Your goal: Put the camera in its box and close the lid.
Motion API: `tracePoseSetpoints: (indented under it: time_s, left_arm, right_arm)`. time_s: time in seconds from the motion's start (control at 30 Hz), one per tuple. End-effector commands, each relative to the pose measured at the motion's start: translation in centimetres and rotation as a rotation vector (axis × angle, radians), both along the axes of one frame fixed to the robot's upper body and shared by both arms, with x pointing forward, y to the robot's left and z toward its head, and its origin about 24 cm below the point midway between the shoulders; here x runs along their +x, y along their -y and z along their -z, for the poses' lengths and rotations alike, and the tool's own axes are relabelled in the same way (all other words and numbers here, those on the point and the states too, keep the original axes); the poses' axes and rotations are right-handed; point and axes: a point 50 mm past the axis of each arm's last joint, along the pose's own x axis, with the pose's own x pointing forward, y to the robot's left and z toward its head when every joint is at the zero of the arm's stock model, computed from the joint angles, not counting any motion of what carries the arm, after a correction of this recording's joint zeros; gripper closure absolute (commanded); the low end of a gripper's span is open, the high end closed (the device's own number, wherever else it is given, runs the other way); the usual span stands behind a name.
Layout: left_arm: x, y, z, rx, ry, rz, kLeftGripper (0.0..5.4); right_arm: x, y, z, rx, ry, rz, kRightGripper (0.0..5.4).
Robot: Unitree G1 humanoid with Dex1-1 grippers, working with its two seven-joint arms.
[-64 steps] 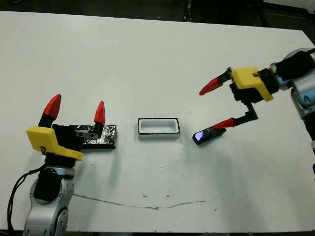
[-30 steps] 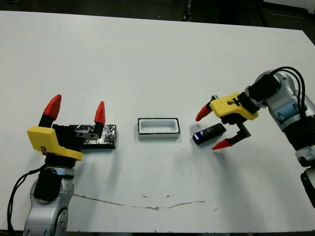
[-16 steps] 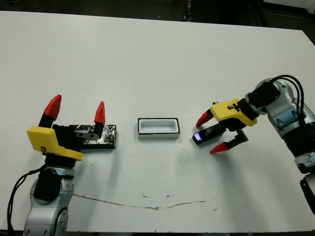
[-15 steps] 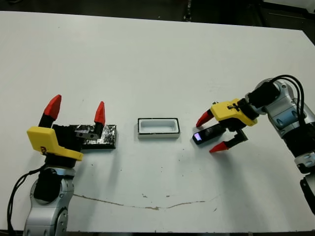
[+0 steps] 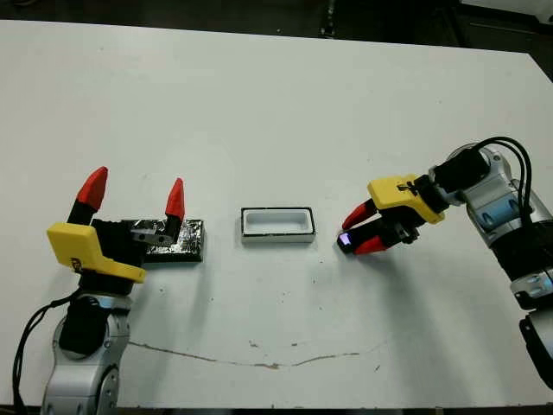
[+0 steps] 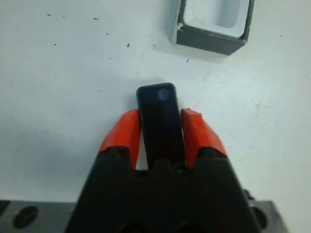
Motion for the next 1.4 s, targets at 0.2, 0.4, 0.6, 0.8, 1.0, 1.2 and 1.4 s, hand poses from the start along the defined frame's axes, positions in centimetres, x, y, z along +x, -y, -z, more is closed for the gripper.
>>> tracePoseSetpoints:
  time_s: [0.2,0.4,0.6,0.8,1.0,1.2,1.4]
  left_arm:
    - [-0.1,-0.1,0.5,0.005,-0.02,-0.008,0.0]
    - [-0.1,-0.1,0.5,0.0,-0.021,-0.006,0.0]
    - [-0.1,0.0,0.4,-0.011,-0.031,-0.009,0.0]
    - [-0.1,0.0,0.4,-0.007,-0.029,-0.005,0.0]
    - [-0.1,0.0,0.4,-0.004,-0.026,-0.006,0.0]
    - [0.0,0.0,0.3,0.0,-0.02,-0.004,0.0]
    - [0.0,0.0,0.2,-0.01,-0.016,0.0,0.0]
  right_arm:
    - [0.0,0.5,0.6,-0.009,0.001,0.02,3.74]
    - [0.2,0.5,-0.1,0.002,0.056,0.058,3.74]
    - [0.9,1.1,-1.6,0.146,0.143,0.245,3.74]
    - [1.8,1.2,-2.3,0.335,0.141,0.422,3.74]
    - [2.1,0.4,-2.4,0.463,0.122,0.517,3.74]
    - [1.9,-1.1,-2.6,0.539,0.059,0.539,3.74]
    - [2.0,-3.3,-2.6,0.609,-0.049,0.48,3.74]
